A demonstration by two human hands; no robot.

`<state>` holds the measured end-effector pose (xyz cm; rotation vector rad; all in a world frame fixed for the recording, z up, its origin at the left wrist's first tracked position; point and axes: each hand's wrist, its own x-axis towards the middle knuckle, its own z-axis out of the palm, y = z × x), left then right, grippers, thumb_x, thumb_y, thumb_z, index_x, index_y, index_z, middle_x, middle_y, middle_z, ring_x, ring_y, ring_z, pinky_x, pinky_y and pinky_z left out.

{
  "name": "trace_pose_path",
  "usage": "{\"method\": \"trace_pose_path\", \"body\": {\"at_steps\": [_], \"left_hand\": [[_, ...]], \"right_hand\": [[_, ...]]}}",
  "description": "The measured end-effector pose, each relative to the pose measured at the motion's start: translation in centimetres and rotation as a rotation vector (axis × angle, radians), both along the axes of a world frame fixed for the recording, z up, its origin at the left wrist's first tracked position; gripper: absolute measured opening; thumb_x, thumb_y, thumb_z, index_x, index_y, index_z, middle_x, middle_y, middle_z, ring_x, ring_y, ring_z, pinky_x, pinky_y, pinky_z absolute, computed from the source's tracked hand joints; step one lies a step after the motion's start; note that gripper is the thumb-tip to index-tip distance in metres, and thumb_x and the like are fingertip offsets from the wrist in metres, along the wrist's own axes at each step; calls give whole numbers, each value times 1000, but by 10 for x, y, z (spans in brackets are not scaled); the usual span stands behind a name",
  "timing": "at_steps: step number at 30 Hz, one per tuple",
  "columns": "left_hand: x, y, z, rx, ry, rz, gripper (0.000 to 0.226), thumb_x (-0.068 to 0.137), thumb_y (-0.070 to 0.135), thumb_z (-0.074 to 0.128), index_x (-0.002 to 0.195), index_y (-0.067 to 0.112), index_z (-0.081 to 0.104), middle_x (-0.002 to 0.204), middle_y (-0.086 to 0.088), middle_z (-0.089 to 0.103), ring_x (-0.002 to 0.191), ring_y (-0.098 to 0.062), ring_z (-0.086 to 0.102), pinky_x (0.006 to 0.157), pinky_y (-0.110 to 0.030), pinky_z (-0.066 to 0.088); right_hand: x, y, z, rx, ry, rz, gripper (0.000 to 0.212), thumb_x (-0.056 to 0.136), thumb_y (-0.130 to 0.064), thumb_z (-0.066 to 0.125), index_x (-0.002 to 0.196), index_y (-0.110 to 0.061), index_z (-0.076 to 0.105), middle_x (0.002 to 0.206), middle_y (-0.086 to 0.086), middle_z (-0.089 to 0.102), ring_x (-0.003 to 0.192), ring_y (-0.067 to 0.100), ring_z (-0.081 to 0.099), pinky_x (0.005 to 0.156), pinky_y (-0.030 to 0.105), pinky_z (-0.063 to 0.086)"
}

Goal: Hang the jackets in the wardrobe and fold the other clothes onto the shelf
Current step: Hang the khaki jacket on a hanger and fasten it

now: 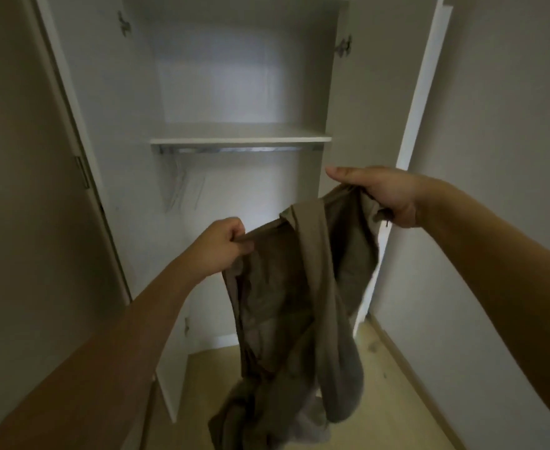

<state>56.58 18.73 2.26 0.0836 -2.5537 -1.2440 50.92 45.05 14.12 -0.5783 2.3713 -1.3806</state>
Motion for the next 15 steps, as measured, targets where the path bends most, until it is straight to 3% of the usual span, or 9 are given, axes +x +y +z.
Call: {"method": "trace_pose_path", "body": {"at_steps": [4, 8, 12, 15], "left_hand": [[-85, -35, -39, -25, -125, 78, 15, 83, 5, 52, 72, 13, 48, 74, -6, 54, 66, -18, 49, 59, -29, 35], [-166, -79, -55, 27, -221, 114, 18, 88, 16, 53, 73, 7, 53, 75, -10, 58, 67, -19, 54, 62, -29, 39], [-232, -124, -48, 126, -223, 167, 25, 86, 18, 58, 64, 12, 47, 66, -8, 50, 62, -17, 47, 59, -27, 32], [-278, -122, -26, 235, -121, 95, 18, 87, 21, 61, 72, 13, 65, 74, -3, 67, 67, -15, 60, 61, -25, 46]], "right_hand": [[-64, -30, 11, 156, 190, 47, 55, 64, -63, 72, 77, -10, 71, 79, 7, 69, 80, 25, 64, 73, 33, 50], [-135, -53, 1, 287, 239, -12, 37, 79, -48, 69, 79, -11, 70, 85, 11, 66, 84, 29, 61, 78, 39, 48], [-200, -45, 5, 205, 273, -182, 40, 80, -46, 67, 88, -7, 71, 89, 15, 67, 86, 32, 60, 75, 38, 47], [-252, -41, 3, 374, 296, -248, 39, 83, -46, 65, 86, -7, 69, 90, 14, 66, 87, 29, 59, 82, 40, 45]]}}
